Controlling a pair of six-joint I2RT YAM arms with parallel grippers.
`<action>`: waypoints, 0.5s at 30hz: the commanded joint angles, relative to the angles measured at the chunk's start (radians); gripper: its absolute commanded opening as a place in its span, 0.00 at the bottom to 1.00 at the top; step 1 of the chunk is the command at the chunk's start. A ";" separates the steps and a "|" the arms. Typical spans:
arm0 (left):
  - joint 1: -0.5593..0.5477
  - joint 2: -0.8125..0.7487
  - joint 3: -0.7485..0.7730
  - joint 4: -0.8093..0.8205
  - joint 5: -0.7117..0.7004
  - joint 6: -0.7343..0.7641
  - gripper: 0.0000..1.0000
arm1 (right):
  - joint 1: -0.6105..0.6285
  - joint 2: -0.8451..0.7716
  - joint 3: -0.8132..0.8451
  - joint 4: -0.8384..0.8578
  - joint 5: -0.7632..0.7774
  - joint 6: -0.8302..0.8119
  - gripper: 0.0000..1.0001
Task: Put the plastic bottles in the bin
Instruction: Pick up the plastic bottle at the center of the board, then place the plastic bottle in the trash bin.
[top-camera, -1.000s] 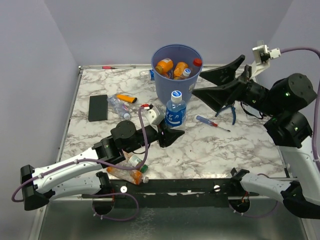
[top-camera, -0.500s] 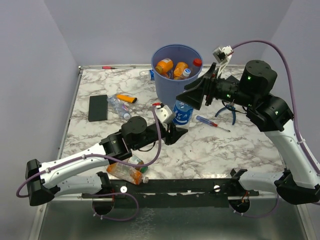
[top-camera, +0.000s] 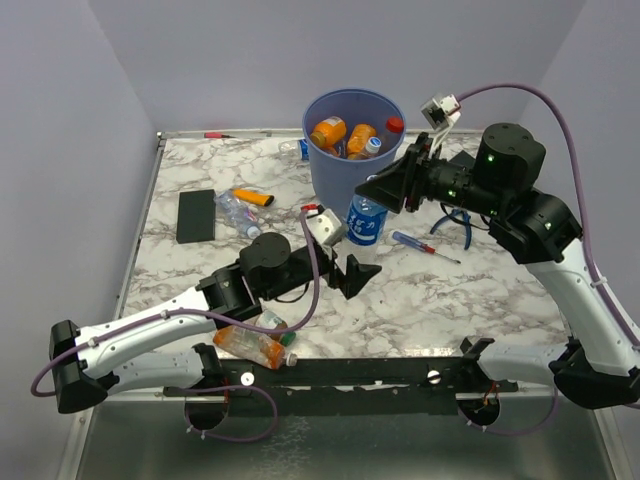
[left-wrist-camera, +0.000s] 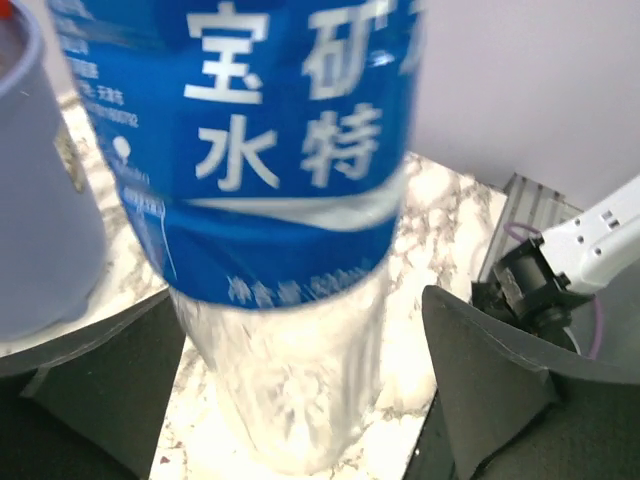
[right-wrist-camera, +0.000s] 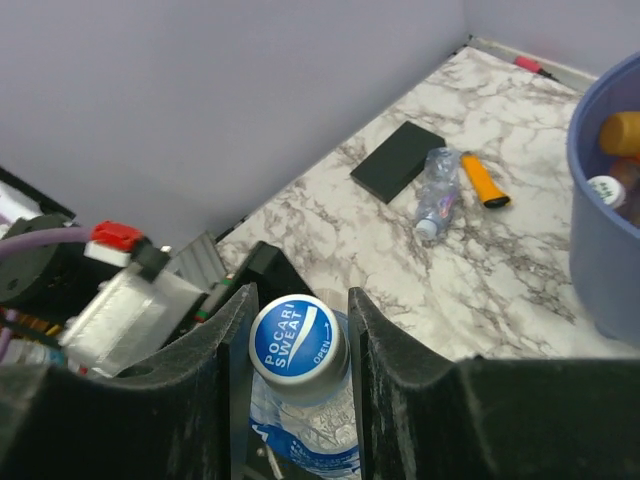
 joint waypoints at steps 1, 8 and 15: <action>-0.005 -0.110 -0.023 0.040 -0.165 0.026 0.99 | 0.000 0.036 0.053 0.023 0.179 -0.009 0.01; -0.003 -0.387 -0.208 0.025 -0.631 0.210 0.99 | -0.038 0.244 0.292 0.198 0.585 -0.102 0.01; -0.005 -0.586 -0.413 0.063 -0.814 0.220 0.99 | -0.116 0.434 0.309 0.608 0.687 -0.162 0.01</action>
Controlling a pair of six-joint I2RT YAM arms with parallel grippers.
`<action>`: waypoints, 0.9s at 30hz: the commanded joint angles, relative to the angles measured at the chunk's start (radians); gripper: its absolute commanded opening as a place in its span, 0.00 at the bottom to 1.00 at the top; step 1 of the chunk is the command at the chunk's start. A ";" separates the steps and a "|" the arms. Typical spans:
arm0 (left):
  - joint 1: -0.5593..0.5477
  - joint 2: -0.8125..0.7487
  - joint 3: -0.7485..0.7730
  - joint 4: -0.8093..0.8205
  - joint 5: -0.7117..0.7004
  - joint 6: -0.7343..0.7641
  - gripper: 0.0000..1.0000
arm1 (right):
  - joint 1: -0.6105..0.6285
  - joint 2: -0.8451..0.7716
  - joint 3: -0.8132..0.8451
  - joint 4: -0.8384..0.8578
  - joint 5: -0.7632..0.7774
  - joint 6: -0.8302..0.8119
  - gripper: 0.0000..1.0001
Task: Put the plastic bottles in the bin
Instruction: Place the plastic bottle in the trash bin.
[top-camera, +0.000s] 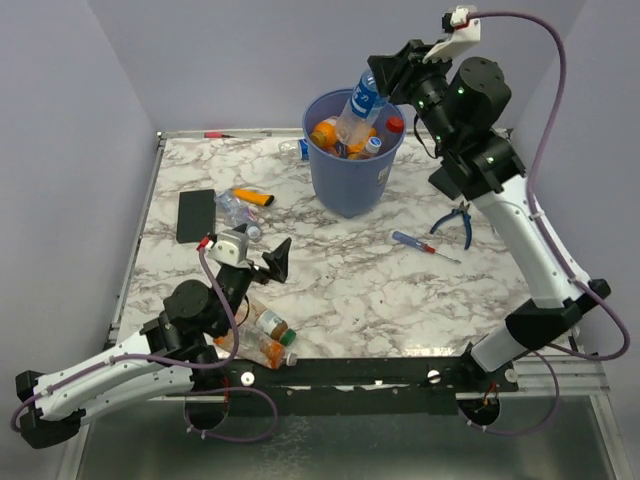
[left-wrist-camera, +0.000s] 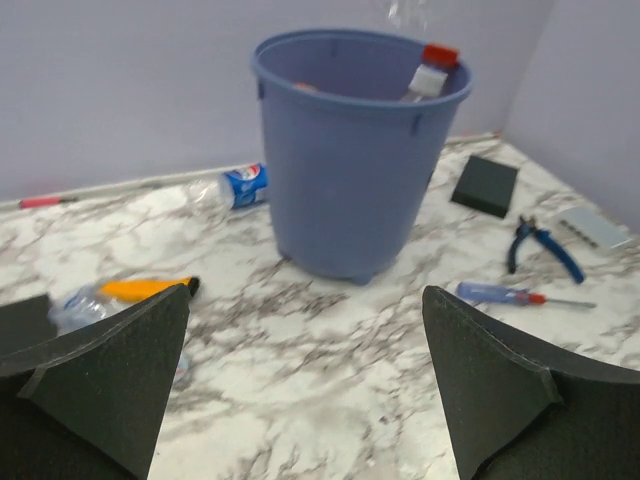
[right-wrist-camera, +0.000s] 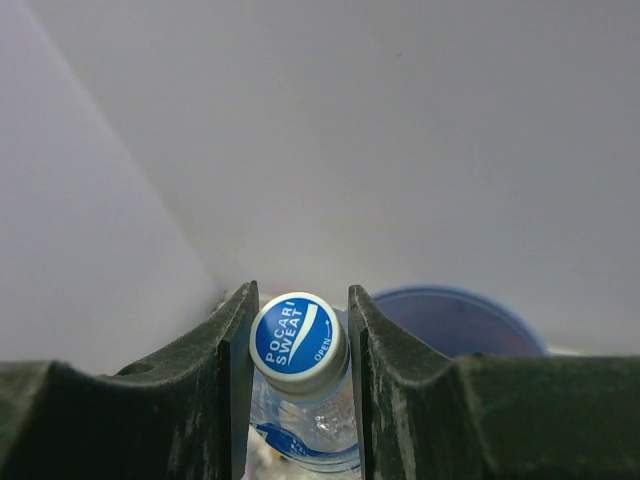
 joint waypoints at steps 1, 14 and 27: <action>-0.003 -0.104 -0.125 0.020 -0.166 0.039 0.99 | -0.040 0.129 0.024 0.305 0.142 -0.085 0.01; -0.003 -0.146 -0.160 0.015 -0.149 0.016 0.99 | -0.141 0.354 -0.049 0.489 0.070 -0.172 0.01; -0.003 -0.096 -0.158 0.014 -0.122 0.024 0.99 | -0.167 0.346 -0.232 0.363 -0.011 0.083 0.01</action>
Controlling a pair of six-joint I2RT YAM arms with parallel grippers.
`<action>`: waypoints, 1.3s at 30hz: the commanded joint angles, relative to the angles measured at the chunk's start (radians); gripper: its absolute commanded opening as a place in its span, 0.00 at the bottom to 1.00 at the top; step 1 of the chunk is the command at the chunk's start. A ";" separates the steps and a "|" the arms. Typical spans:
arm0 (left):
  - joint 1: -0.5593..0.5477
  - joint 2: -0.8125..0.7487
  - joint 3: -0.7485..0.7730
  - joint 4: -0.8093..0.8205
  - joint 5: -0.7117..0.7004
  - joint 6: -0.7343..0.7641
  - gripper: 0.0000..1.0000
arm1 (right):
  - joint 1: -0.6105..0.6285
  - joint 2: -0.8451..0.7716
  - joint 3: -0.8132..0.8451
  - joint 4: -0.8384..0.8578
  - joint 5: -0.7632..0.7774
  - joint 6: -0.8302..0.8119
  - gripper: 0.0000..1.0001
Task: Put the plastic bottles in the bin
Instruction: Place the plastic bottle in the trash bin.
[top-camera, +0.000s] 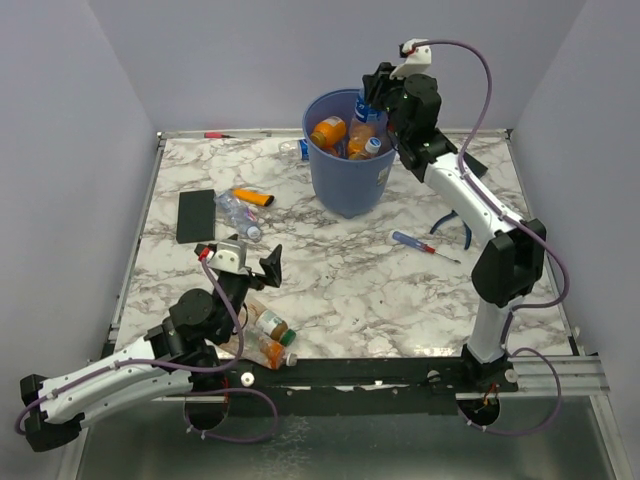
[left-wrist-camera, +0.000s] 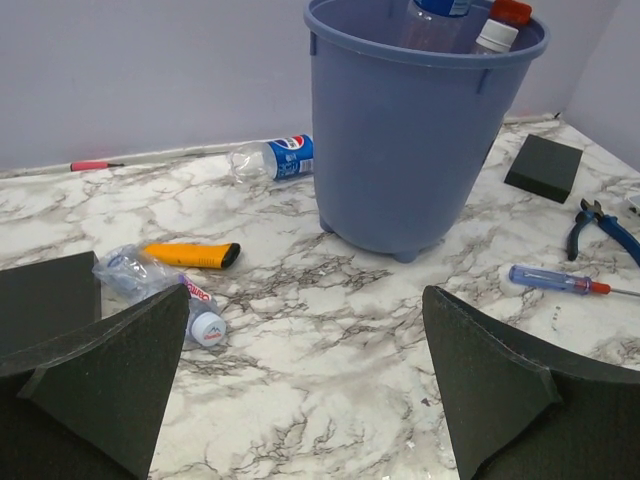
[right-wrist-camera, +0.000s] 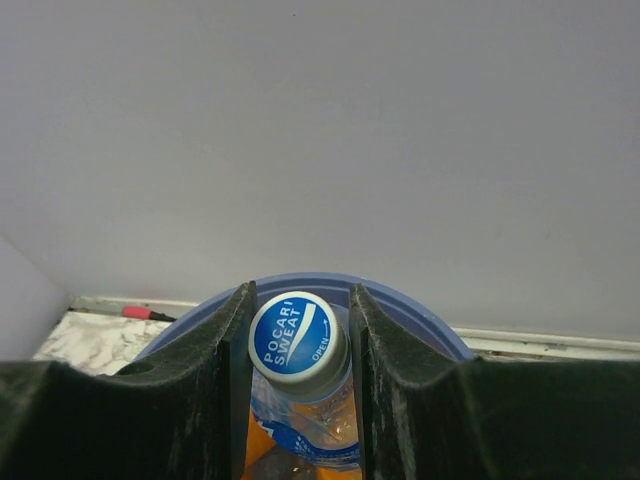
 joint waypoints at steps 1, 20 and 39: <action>-0.002 0.019 0.008 -0.001 0.016 0.001 0.99 | -0.024 -0.019 -0.083 -0.084 -0.097 0.209 0.01; -0.003 0.024 0.008 0.000 0.026 0.001 0.99 | -0.074 -0.014 -0.101 -0.131 -0.322 0.314 0.01; -0.003 0.057 0.014 -0.003 0.043 -0.018 0.99 | -0.068 -0.081 0.103 -0.412 -0.195 0.191 0.97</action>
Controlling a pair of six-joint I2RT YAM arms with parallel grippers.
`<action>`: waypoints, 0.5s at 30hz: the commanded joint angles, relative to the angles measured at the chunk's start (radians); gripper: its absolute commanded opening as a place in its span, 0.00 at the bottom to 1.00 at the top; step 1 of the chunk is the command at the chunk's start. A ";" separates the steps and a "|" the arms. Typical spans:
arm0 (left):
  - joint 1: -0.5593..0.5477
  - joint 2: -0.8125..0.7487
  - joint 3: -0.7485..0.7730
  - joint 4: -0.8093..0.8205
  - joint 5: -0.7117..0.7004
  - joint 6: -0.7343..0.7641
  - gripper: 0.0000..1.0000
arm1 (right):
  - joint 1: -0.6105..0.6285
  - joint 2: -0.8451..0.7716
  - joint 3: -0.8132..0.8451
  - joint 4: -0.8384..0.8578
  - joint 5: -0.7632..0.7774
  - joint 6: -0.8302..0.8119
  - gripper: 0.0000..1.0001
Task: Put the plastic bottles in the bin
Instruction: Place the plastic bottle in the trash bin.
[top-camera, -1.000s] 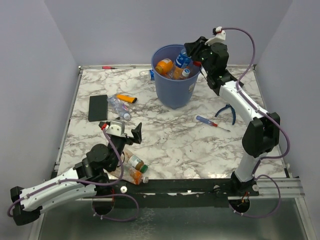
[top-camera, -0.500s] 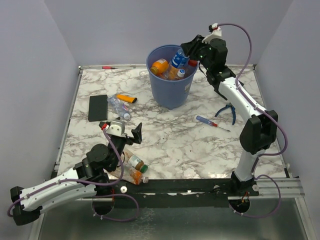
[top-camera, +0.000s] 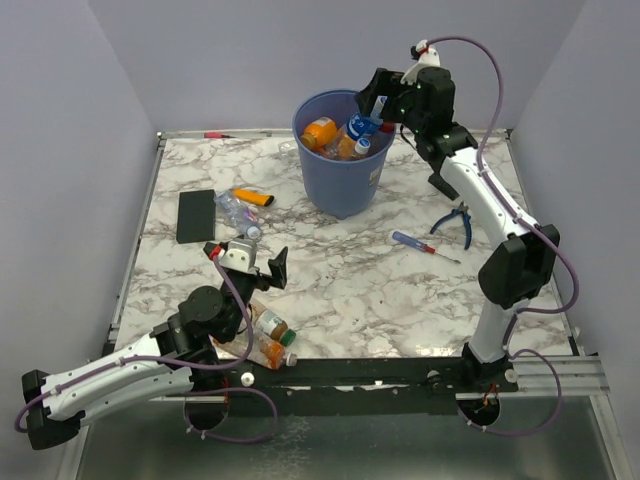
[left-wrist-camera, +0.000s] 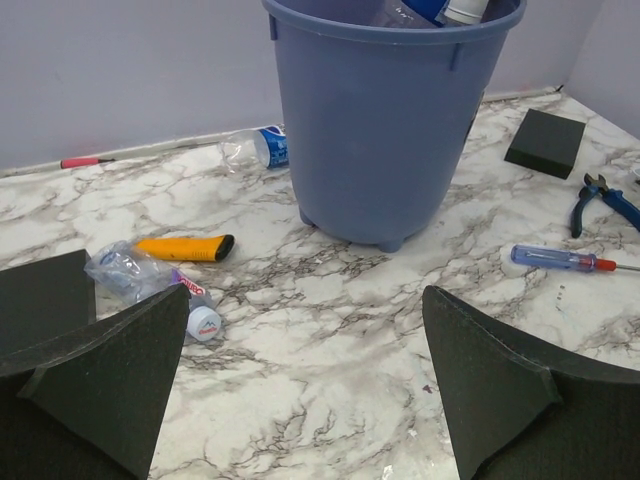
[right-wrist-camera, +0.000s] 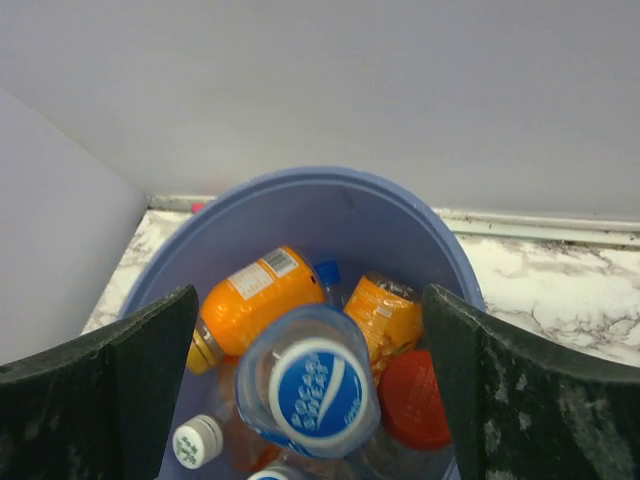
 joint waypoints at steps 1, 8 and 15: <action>-0.003 -0.005 0.013 -0.003 0.018 -0.017 0.99 | 0.009 -0.052 0.111 -0.134 0.082 -0.022 0.97; -0.002 -0.003 0.014 -0.003 0.013 -0.042 0.99 | 0.007 -0.298 -0.118 -0.088 0.208 0.079 0.96; -0.001 0.105 0.109 -0.010 -0.024 -0.111 0.99 | -0.010 -0.481 -0.460 -0.002 0.167 0.235 0.93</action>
